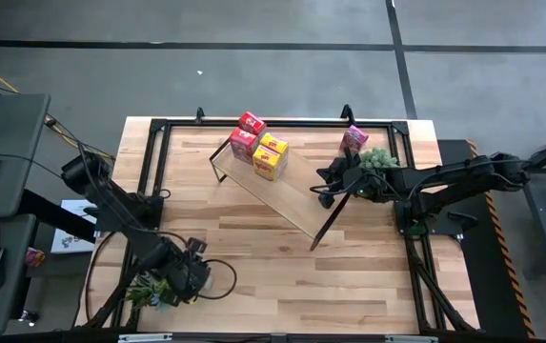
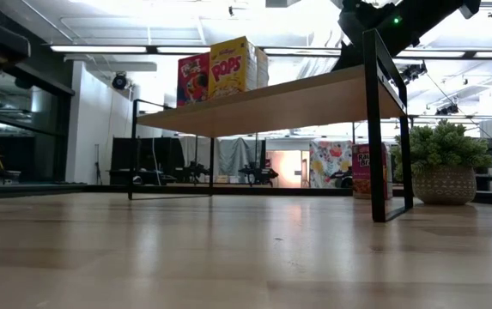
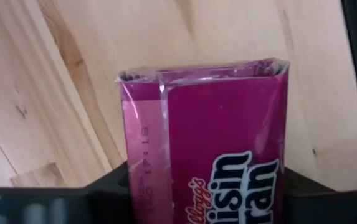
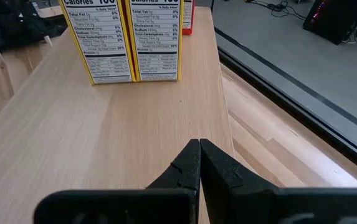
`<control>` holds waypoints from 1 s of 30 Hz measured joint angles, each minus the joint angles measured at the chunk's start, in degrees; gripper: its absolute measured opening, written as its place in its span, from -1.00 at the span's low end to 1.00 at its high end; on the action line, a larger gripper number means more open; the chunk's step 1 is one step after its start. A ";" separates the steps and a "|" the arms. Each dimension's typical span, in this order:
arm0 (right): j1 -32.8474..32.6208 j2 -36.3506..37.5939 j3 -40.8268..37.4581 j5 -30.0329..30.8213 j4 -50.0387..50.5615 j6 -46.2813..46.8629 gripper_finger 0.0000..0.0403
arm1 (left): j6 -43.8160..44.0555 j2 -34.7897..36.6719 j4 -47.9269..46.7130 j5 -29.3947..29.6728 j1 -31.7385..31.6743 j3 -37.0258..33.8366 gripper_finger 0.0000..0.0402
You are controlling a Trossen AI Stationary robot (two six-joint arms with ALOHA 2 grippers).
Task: Stack cereal on shelf
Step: Put the bottom purple cereal box on the shelf
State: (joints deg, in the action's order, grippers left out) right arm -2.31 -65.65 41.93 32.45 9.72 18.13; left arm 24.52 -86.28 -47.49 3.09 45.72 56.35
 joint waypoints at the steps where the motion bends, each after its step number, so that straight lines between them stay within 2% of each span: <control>1: 0.00 0.00 0.00 0.00 -0.01 0.00 -1.00 | -0.49 -0.02 -0.31 -0.53 -0.19 0.53 -0.24; 5: 0.00 0.00 0.00 0.00 -0.04 0.02 -1.00 | -4.42 0.00 -2.23 -1.38 -1.63 4.76 -0.43; 9: 0.00 0.00 0.00 -0.02 -0.04 0.02 -1.00 | -12.08 0.00 -9.93 1.16 -3.61 14.07 -0.39; 11: 0.00 0.00 0.00 -0.02 -0.05 0.02 -1.00 | -17.83 0.00 -14.25 6.57 -4.94 20.03 -0.30; 14: 0.00 0.00 0.00 -0.03 -0.07 0.02 -1.00 | -29.21 0.09 -15.36 18.88 -7.23 28.71 -0.21; 16: 0.00 0.02 0.00 -0.02 -0.13 -0.04 -1.00 | -37.21 -0.62 -15.29 22.90 -10.36 34.48 -0.20; 19: 0.00 0.55 0.00 -0.03 -1.25 -0.17 -1.00 | -46.10 -3.80 -15.11 21.38 -17.58 43.27 -0.24; 22: 0.00 2.40 0.57 0.18 -1.27 -1.70 -1.00 | -52.42 -7.59 -15.42 15.53 -25.14 51.67 -0.29; 26: -0.48 7.24 3.53 0.74 -1.40 -5.35 -1.00 | -56.36 -12.44 -16.53 7.03 -33.63 60.02 -0.33; 30: -2.32 12.70 7.04 2.90 -1.43 -9.36 -1.00 | -60.29 -17.11 -20.27 7.56 -39.36 64.38 -0.33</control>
State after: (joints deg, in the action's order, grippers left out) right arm -4.63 -52.94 48.97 35.34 8.28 8.77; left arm -35.77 -103.39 -67.76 10.64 6.37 120.73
